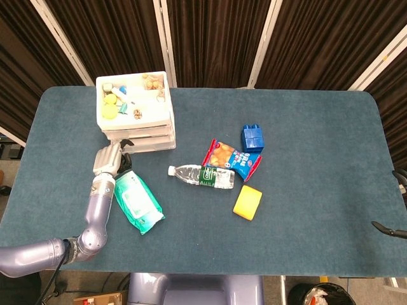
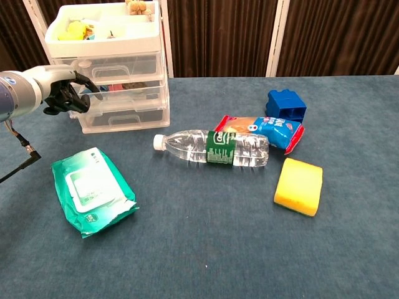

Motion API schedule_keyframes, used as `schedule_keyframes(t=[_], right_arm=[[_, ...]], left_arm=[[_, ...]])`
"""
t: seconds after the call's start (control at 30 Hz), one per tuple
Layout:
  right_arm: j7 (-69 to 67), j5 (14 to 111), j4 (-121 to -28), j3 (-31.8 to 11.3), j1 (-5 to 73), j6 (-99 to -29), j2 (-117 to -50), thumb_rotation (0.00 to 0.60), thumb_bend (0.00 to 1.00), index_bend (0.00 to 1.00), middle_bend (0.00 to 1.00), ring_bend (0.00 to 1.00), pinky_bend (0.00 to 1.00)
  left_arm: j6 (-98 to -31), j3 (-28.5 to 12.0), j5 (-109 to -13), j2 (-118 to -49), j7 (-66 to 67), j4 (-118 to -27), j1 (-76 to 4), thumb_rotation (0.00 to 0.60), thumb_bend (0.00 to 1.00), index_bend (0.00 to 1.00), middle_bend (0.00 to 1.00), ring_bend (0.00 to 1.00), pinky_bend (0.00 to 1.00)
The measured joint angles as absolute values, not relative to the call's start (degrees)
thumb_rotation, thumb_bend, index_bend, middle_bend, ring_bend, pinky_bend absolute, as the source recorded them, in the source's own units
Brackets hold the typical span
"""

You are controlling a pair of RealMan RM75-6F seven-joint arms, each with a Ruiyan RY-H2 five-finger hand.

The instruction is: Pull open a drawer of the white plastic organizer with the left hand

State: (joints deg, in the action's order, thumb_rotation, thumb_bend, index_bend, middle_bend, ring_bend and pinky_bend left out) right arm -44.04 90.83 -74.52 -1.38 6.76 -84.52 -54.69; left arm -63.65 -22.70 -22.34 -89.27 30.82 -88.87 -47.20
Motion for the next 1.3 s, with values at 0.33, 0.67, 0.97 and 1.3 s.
schedule_keyframes(t=[0.33, 0.67, 0.97, 1.3], right_arm=[[-43.8, 90.9, -74.6, -1.3, 6.7, -84.7, -54.7, 0.6, 0.13, 0.0, 0.0, 0.0, 0.0], [-43.5, 90.9, -74.6, -1.3, 6.7, -84.7, -54.8, 0.6, 0.13, 0.0, 0.0, 0.0, 0.0], [-43.4, 90.9, -74.7, -1.4, 6.7, -84.7, -54.8, 0.6, 0.13, 0.0, 0.0, 0.0, 0.0], [-43.3, 90.9, -74.7, -1.4, 6.7, -84.8, -54.8, 0.6, 0.13, 0.0, 0.0, 0.0, 0.0]], left_arm=[[-63.0, -22.0, -21.6, -87.5, 30.1, -93.2, -46.8, 0.6, 0.74, 0.29, 1.0, 0.94, 0.91], [-63.2, -20.2, -23.4, -84.8, 28.2, -98.1, -45.4, 0.6, 0.74, 0.3, 1.0, 0.94, 0.91], [-63.2, -18.0, -25.2, -83.1, 27.0, -102.3, -44.7, 0.6, 0.74, 0.3, 1.0, 0.94, 0.91], [-63.1, -16.3, -26.8, -82.1, 26.1, -105.5, -44.5, 0.6, 0.74, 0.3, 1.0, 0.94, 0.91]])
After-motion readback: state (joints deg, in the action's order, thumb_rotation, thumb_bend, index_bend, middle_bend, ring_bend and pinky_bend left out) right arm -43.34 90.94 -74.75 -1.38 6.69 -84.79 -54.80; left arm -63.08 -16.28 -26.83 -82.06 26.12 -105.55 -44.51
